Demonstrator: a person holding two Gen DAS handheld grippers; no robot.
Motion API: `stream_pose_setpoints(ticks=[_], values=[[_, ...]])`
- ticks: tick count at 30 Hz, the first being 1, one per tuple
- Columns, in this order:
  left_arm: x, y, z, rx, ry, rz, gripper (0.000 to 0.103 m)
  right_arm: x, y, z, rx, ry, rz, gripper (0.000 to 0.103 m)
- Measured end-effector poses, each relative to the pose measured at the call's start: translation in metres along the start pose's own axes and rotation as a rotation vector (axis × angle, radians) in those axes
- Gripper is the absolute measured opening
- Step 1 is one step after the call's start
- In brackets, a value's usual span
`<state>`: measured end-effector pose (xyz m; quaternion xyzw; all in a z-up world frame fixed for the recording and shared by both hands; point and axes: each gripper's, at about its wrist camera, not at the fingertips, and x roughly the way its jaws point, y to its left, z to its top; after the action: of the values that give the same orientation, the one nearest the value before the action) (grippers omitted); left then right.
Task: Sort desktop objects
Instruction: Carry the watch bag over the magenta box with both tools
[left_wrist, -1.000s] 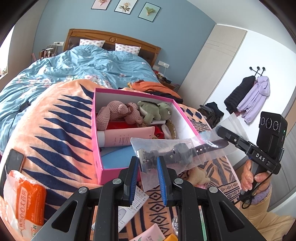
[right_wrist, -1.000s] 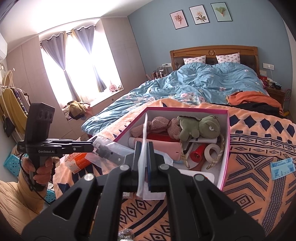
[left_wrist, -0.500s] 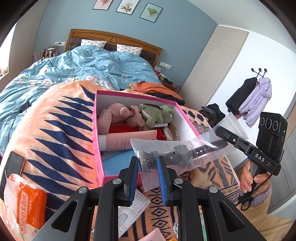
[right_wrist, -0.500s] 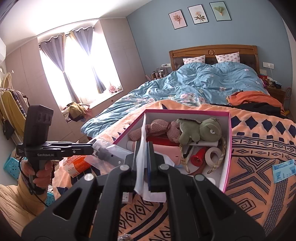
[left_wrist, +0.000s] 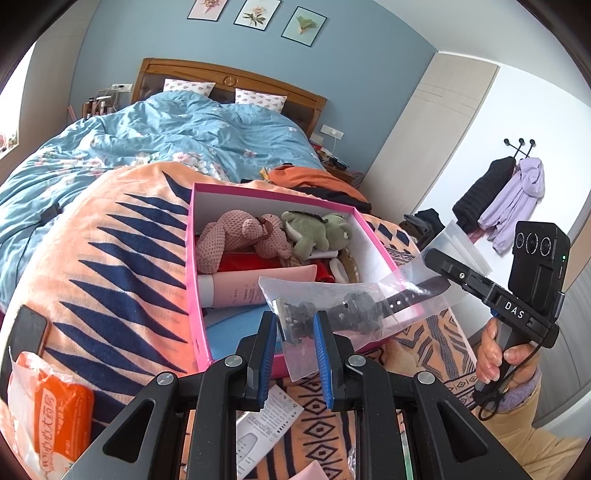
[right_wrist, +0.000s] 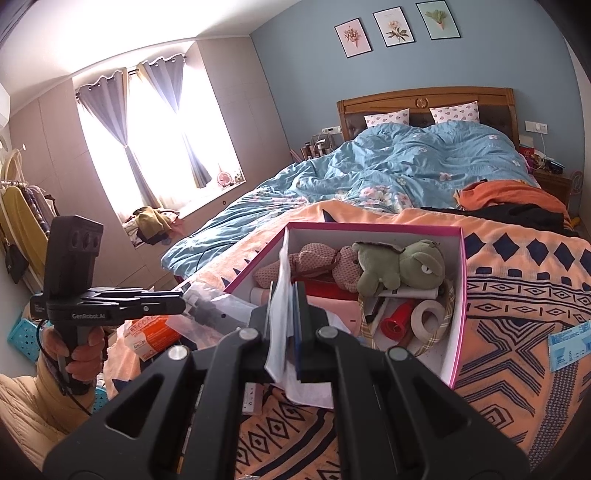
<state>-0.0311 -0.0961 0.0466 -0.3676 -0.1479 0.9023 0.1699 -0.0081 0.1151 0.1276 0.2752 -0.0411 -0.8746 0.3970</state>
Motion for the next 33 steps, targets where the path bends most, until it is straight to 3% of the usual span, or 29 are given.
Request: stream_pose_setpoints(ticks=[33], values=[[0.022, 0.017, 0.007, -0.044, 0.016, 0.027, 0.019, 0.03, -0.011, 0.011, 0.025, 0.019, 0.037, 0.004]])
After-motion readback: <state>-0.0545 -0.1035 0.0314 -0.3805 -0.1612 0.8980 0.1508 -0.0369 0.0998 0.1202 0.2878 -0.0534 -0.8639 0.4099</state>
